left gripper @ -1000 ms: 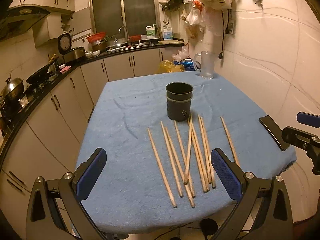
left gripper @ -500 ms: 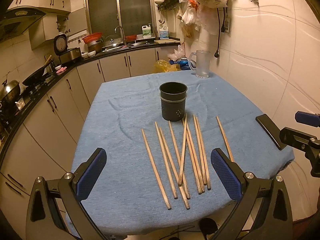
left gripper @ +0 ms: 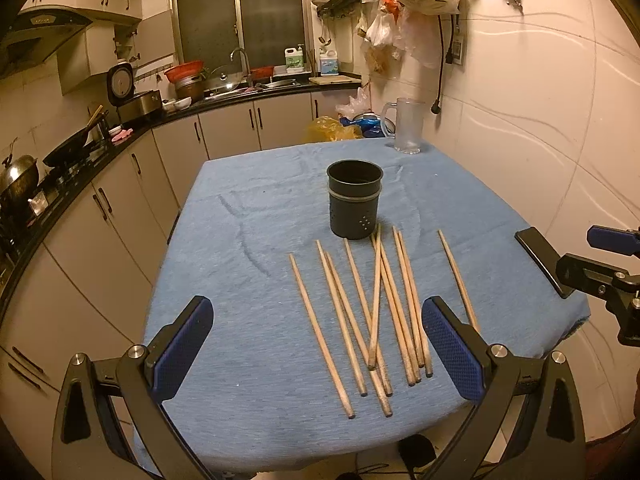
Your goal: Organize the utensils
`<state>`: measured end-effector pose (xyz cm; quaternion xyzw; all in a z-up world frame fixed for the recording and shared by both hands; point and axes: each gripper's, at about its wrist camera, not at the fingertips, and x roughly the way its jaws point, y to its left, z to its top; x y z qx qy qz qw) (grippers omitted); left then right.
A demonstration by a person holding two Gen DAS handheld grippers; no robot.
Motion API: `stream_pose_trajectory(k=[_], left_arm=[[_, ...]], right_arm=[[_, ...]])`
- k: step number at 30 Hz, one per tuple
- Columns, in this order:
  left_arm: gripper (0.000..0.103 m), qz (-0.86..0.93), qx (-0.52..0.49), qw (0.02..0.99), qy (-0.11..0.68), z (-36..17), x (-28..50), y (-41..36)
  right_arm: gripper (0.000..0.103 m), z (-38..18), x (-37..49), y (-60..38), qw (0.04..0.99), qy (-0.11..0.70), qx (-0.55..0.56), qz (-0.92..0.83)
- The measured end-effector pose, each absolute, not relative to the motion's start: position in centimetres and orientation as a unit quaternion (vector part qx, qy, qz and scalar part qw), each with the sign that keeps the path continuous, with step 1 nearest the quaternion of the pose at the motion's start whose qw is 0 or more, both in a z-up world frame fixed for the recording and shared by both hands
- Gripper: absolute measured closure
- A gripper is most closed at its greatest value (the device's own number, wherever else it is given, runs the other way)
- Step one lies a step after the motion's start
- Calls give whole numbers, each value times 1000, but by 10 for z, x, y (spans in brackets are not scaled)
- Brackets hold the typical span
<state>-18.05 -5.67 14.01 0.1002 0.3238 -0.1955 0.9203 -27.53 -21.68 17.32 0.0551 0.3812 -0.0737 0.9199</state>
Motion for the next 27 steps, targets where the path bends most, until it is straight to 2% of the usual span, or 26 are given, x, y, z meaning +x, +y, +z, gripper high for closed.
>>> stream_pose_trajectory(k=[9, 13, 18, 20, 22, 23, 24, 25, 27], left_arm=[[0, -191, 82, 920, 333, 136, -168, -31], [0, -180, 68, 912, 361, 129, -149, -16], [0, -148, 34, 889, 432, 113, -106, 2], [2, -147, 20, 873, 464, 105, -88, 3], [16, -145, 8, 862, 486, 99, -73, 0], [17, -150, 5, 852, 501, 96, -64, -4], [18, -159, 1, 840, 519, 92, -55, -10], [22, -169, -9, 827, 535, 88, -46, -15], [24, -178, -26, 811, 557, 82, -33, -24]], right_arm=[[15, 168, -258, -207, 912, 397, 64, -82], [15, 166, -252, -215, 903, 411, 80, -99], [15, 154, -229, -242, 881, 444, 120, -110], [23, 145, -213, -257, 868, 461, 149, -108], [24, 133, -195, -271, 851, 483, 180, -95], [35, 124, -180, -280, 841, 498, 192, -88], [40, 120, -172, -285, 835, 505, 197, -95], [43, 114, -161, -291, 827, 515, 201, -98], [47, 100, -136, -301, 810, 540, 211, -88]])
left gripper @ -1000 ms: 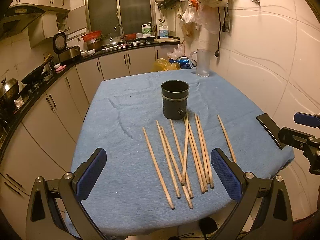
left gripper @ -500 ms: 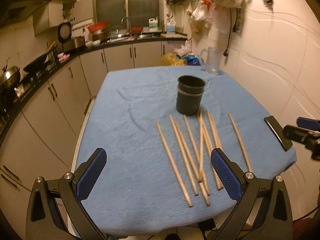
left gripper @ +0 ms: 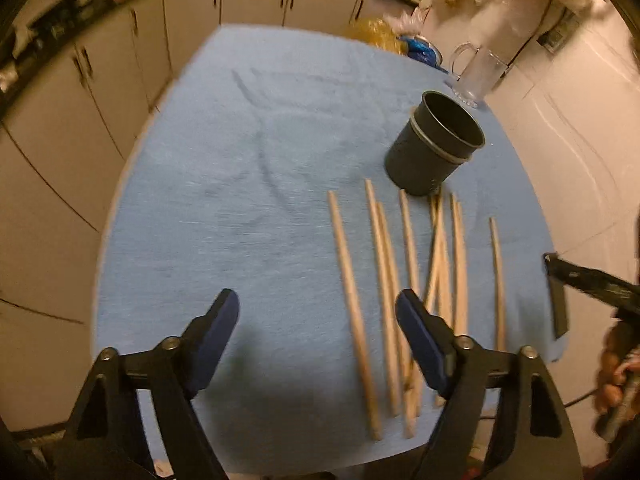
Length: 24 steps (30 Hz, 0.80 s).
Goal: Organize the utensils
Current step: 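Lower the left tool onto one wooden chopstick and close it while the right tool grasps another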
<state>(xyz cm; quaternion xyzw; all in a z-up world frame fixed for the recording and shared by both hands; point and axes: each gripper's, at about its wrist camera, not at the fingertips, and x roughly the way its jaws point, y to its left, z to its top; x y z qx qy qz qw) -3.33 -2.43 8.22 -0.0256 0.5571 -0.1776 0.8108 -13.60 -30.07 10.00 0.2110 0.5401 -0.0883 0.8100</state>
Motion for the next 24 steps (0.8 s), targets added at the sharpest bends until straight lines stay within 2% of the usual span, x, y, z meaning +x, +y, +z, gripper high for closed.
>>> stream_pose_trajectory(k=[1, 2, 3, 5, 7, 8, 15, 20, 24], left_arm=[[27, -181, -26, 801, 570, 78, -27, -30], [31, -184, -29, 791, 583, 71, -20, -36], [39, -182, -32, 785, 591, 67, -13, -40], [41, -172, -32, 772, 611, 55, -2, -48], [50, -171, -39, 759, 627, 47, 7, -52], [52, -170, -39, 755, 632, 45, 11, -53], [55, -160, -43, 747, 644, 36, 26, -54], [66, -155, -32, 742, 652, 29, 37, -59], [70, -154, -20, 738, 657, 22, 44, -66]], right_arm=[[54, 93, -125, -307, 803, 547, 218, -93], [55, 87, -116, -312, 797, 553, 225, -96], [55, 80, -106, -316, 788, 563, 230, -92], [64, 67, -89, -322, 773, 580, 240, -86], [64, 53, -76, -328, 757, 600, 241, -96], [68, 47, -71, -332, 750, 605, 248, -100], [69, 27, -58, -342, 727, 628, 253, -113], [69, 22, -52, -337, 724, 636, 243, -112], [76, 16, -44, -332, 718, 646, 232, -115]])
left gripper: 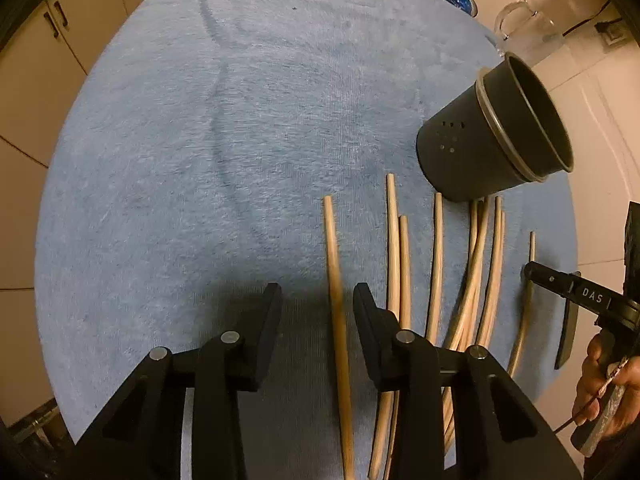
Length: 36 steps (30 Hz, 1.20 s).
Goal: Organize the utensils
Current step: 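Lower the left tool onto one wooden chopstick and close it while the right tool grasps another, then lift the held chopsticks upright and carry both tools over the black cup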
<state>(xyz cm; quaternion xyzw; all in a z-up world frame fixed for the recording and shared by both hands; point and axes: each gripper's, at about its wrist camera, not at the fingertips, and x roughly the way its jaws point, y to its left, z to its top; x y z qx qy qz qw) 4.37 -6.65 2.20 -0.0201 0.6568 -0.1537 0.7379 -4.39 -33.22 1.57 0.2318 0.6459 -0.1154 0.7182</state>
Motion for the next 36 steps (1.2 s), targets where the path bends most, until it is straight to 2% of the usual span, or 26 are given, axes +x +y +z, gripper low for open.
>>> stream_pose_trajectory(k=[4, 5, 7, 9, 16, 23, 29, 36], left_arm=[[73, -153, 1, 738, 657, 19, 48, -80], [76, -152, 7, 739, 656, 19, 49, -84], [91, -141, 27, 743, 653, 19, 49, -90], [97, -140, 30, 744, 653, 22, 44, -89], [97, -162, 20, 768, 619, 46, 28, -85], [97, -174, 9, 818, 549, 104, 8, -69], [97, -183, 10, 844, 503, 134, -6, -60], [97, -192, 4, 864, 465, 166, -13, -52]], right_arm=[[81, 15, -38, -327, 720, 648, 217, -120], [87, 14, -37, -326, 720, 649, 214, -122], [95, 14, -37, -319, 721, 651, 206, -120], [95, 14, -36, -314, 724, 649, 201, -118], [97, 29, -46, -307, 743, 623, 231, -80], [96, 87, -67, -296, 802, 547, 235, -57], [97, 139, -85, -280, 862, 463, 200, -45], [97, 178, -102, -280, 892, 409, 186, -51]])
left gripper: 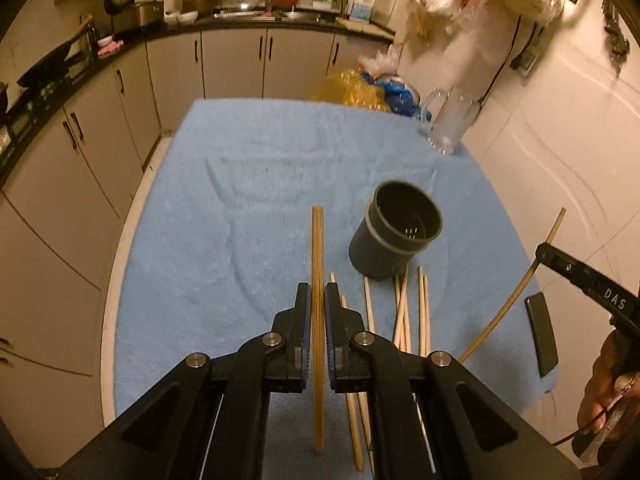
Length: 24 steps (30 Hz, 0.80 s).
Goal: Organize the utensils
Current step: 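Lift the held chopsticks upright and carry both tools over the black cup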
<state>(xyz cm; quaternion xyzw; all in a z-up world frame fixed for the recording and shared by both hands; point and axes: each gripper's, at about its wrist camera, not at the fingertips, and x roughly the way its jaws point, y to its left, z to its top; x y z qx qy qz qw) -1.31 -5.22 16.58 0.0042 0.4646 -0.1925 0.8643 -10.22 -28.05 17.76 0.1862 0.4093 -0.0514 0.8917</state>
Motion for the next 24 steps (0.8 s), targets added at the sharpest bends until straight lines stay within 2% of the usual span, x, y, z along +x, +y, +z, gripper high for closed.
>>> stream_pose_trajectory(k=[16, 24], left_arm=[[97, -193, -1, 881, 432, 197, -7, -56], [97, -204, -8, 888, 412, 233, 10, -64]], right_arm=[[97, 212, -106, -289, 911, 364, 184, -58], [97, 252, -100, -304, 921, 330, 204, -45]])
